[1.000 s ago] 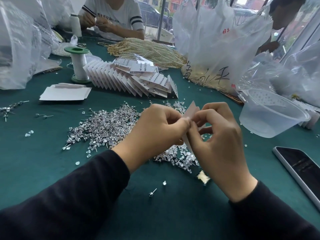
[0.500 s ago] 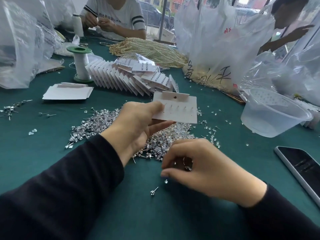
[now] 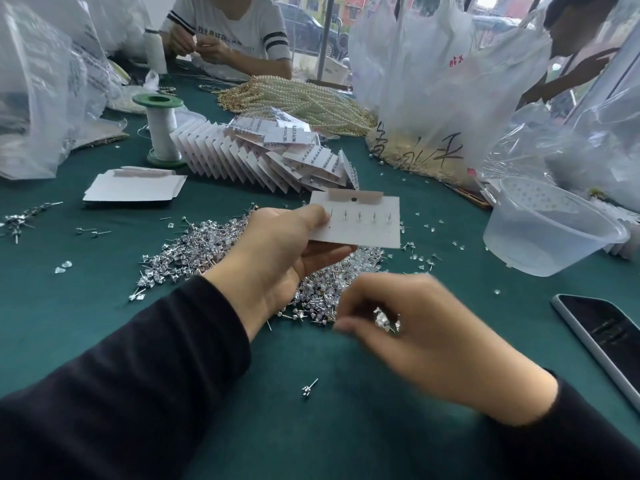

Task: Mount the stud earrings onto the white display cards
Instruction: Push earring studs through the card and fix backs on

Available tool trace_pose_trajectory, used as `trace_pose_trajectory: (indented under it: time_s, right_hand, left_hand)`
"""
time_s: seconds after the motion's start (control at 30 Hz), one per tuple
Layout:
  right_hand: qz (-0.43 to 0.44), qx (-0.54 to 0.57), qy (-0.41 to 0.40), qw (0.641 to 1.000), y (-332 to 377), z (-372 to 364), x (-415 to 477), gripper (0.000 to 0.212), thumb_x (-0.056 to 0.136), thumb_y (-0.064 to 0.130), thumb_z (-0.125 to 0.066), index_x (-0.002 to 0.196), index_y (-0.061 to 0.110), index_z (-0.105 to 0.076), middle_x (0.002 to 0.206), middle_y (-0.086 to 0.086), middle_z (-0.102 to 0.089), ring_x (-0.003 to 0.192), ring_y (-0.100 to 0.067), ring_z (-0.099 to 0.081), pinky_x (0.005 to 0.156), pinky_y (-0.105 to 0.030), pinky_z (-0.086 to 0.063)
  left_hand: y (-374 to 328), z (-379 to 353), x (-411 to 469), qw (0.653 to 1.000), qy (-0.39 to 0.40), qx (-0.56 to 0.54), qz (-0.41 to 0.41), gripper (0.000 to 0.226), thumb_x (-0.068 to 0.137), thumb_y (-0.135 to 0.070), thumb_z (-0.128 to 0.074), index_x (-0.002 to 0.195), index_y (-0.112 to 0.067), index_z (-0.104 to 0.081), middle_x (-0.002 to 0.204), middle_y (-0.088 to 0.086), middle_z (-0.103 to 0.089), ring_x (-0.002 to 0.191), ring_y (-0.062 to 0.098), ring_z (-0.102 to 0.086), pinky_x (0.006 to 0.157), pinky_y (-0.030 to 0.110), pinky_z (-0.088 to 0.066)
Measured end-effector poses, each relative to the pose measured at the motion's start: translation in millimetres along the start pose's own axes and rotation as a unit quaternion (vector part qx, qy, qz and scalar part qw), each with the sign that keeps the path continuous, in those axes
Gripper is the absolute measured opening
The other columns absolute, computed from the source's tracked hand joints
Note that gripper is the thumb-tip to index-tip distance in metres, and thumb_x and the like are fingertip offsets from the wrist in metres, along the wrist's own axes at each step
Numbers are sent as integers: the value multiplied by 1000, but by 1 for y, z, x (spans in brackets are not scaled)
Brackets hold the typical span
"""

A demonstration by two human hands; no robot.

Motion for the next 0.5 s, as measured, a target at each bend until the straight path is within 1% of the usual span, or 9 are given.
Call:
trace_pose_trajectory:
  time_s: [0.03, 0.1, 0.13, 0.2, 0.3, 0.43, 0.5]
  right_hand:
    - [-18, 21, -60, 998, -4, 8, 0, 7, 79, 13, -67, 75, 17, -64, 65, 11, -61, 59, -1, -53, 59, -13, -41]
    - [-56, 73, -160, 983, -11, 22, -1, 9, 78, 10, -71, 74, 16, -66, 64, 5, -66, 57, -9, -58, 58, -21, -48]
    - [-71, 98, -196, 973, -15, 28, -2, 10, 77, 8, -72, 74, 16, -67, 65, 2, -67, 57, -12, -60, 57, -21, -49]
    - [-95, 133, -245, 956, -20, 36, -3, 12, 75, 6, -72, 73, 17, -67, 67, -1, -68, 59, -19, -61, 57, -22, -49]
    - [-115, 138, -277, 944, -25, 39, -4, 14, 75, 5, -72, 74, 18, -69, 69, -6, -69, 64, -26, -62, 60, -32, -50]
    - [-103, 108, -292, 945, -24, 34, -2, 11, 76, 4, -72, 78, 15, -68, 73, -2, -70, 67, -22, -63, 66, -38, -54]
    - [-92, 89, -313, 941, -24, 32, -1, 10, 75, 5, -73, 76, 13, -68, 73, -1, -69, 67, -19, -63, 66, -39, -54]
  left_hand:
    - [1, 0, 0, 1000, 1, 12, -5, 8, 86, -2, -54, 83, 5, -56, 62, 12, -69, 48, 20, -66, 42, 21, -51]
    - [4, -1, 1, 999, 0, 42, -6, 10, 87, -5, -55, 85, 6, -56, 73, 15, -66, 47, 16, -65, 42, 20, -51]
    - [6, -1, 1, 998, 1, 58, -6, 11, 87, -5, -56, 85, 6, -55, 76, 16, -64, 46, 15, -65, 42, 20, -51]
    - [6, -4, -1, 996, 4, 92, -20, 13, 87, -5, -55, 77, 4, -56, 74, 15, -63, 45, 14, -64, 42, 21, -52]
    - [7, -8, -4, 985, 19, 157, -67, 22, 88, -3, -54, 66, 0, -58, 63, 9, -63, 44, 13, -63, 43, 20, -53]
    - [10, -13, -8, 965, 53, 233, -112, 26, 88, -4, -54, 64, 2, -62, 52, 3, -63, 45, 13, -62, 46, 23, -55]
    - [11, -16, -11, 957, 69, 254, -123, 26, 87, -4, -54, 63, 3, -63, 51, 3, -64, 44, 14, -62, 47, 23, -55]
Point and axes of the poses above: each hand's wrist, its own x-axis towards the middle knuckle, its own z-axis out of the back of the hand, y = z × x, the point moved 4 cm from there along x, towards the middle knuckle
